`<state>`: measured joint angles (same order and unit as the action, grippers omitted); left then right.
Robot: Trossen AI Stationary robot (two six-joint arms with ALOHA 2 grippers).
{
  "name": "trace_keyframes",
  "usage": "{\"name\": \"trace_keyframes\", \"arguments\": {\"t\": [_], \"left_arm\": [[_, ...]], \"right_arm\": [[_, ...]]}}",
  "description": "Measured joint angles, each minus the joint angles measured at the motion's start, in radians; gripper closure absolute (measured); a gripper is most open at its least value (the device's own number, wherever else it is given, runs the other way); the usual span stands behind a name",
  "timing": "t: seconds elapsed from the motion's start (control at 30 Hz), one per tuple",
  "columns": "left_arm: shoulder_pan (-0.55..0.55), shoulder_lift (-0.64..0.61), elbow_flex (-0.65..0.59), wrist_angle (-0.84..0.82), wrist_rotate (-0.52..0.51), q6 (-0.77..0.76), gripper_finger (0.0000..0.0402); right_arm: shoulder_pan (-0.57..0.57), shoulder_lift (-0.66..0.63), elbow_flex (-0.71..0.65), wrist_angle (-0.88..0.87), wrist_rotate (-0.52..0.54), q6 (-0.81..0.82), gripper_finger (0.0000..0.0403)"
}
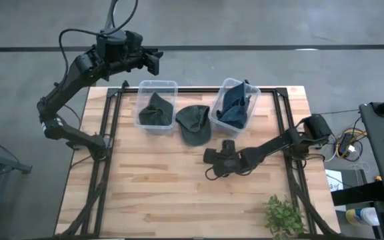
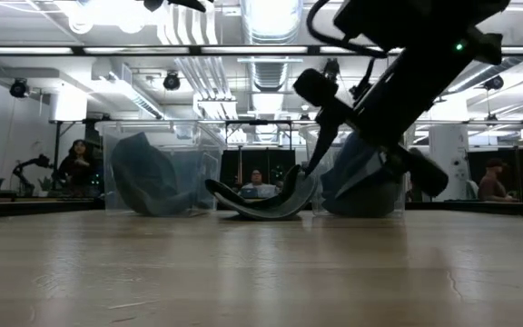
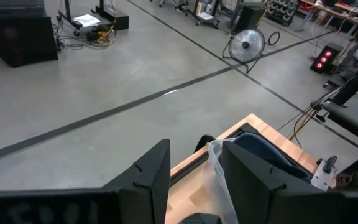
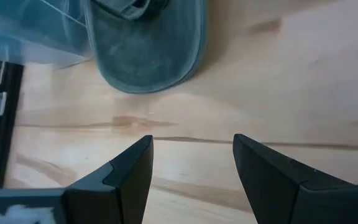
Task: Pick & Place hat
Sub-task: Put the gray cap into the left transparent bin
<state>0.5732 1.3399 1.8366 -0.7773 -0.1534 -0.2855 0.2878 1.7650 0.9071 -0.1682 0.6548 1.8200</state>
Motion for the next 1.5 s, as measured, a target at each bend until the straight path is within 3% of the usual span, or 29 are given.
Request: {"name": "trace_keyframes", "arguments": {"t": [0.17,0.43,1.07,1.33,1.5], "left_arm": [[0.000,-0.003,0.000,-0.006,0.000,0.000,0.0264],[0.000,-0.007,0.000,-0.010,0.004,-0.001,0.0264],[0.000,-0.015,0.000,-0.010,0.004,0.002,0.0264],[0.000,-0.015,0.000,-0.010,0.004,0.013,0.0264],[0.000,-0.015,0.000,-0.010,0.004,0.014,0.0264]], "right_arm": [[0.000,0.065,0.047,0.000,0.007,0.005,0.0187],[-0.026,0.090,0.069,-0.006,0.132,0.040,0.0187],[-0.154,0.090,0.065,-0.007,0.112,-0.016,0.0190],[-0.194,0.090,0.065,-0.002,0.068,-0.057,0.0224],[-0.210,0.090,0.065,0.003,0.028,-0.084,0.0265]]}}
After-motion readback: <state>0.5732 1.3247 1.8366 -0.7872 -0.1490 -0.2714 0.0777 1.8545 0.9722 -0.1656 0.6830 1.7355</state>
